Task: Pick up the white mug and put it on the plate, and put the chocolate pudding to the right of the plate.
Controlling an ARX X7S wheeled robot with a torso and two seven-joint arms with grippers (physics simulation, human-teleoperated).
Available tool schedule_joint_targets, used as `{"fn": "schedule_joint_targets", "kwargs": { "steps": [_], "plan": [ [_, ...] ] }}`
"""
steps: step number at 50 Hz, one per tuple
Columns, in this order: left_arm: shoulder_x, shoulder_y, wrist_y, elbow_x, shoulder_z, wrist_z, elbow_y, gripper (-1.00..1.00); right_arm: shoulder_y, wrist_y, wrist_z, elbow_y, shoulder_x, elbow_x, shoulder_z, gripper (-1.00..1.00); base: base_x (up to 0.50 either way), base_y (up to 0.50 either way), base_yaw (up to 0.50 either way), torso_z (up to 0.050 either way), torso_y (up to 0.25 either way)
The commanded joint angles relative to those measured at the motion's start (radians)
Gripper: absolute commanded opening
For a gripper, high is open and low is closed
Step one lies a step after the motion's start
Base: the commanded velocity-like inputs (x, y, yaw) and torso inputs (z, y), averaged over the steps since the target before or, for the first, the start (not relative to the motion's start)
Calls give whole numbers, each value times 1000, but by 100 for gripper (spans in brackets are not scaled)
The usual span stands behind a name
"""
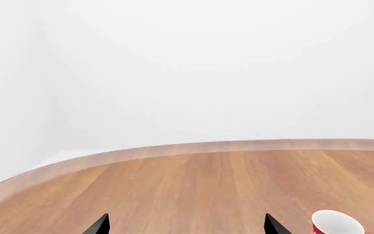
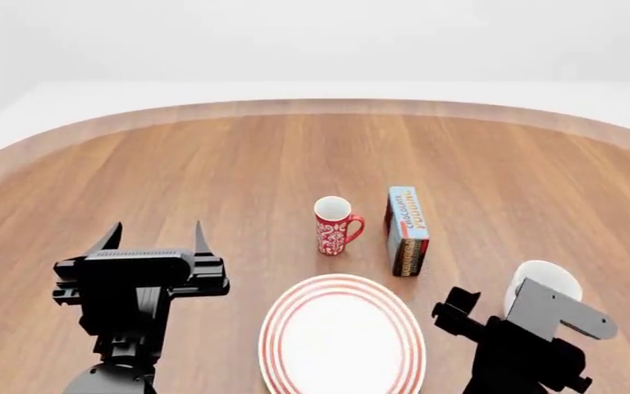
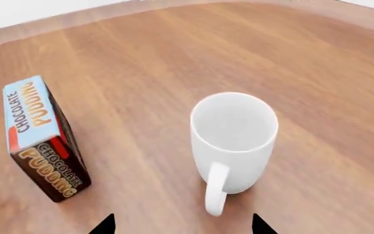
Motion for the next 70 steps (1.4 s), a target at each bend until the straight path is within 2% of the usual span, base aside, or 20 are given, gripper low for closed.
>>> {"fn": "schedule_joint_targets", "kwargs": {
  "steps": [1,37,57,70],
  "plan": [
    [-5,-1,-1,-7,1,-7,4,100,37,8,-5,55,46,23,-22,100,0,0,0,0,0],
    [-22,7,10,-21,9,-24,-1,100,201,-105,-53,514,84,37,54,100,0,0,0,0,0],
    [-30,12,17,-26,18,-32,-4,100,333,-29,-74,670,124,55,40,100,0,0,0,0,0],
    [-35,13,15,-32,19,-39,1,100,391,-66,-109,808,138,54,44,100,0,0,0,0,0]
  ]
}}
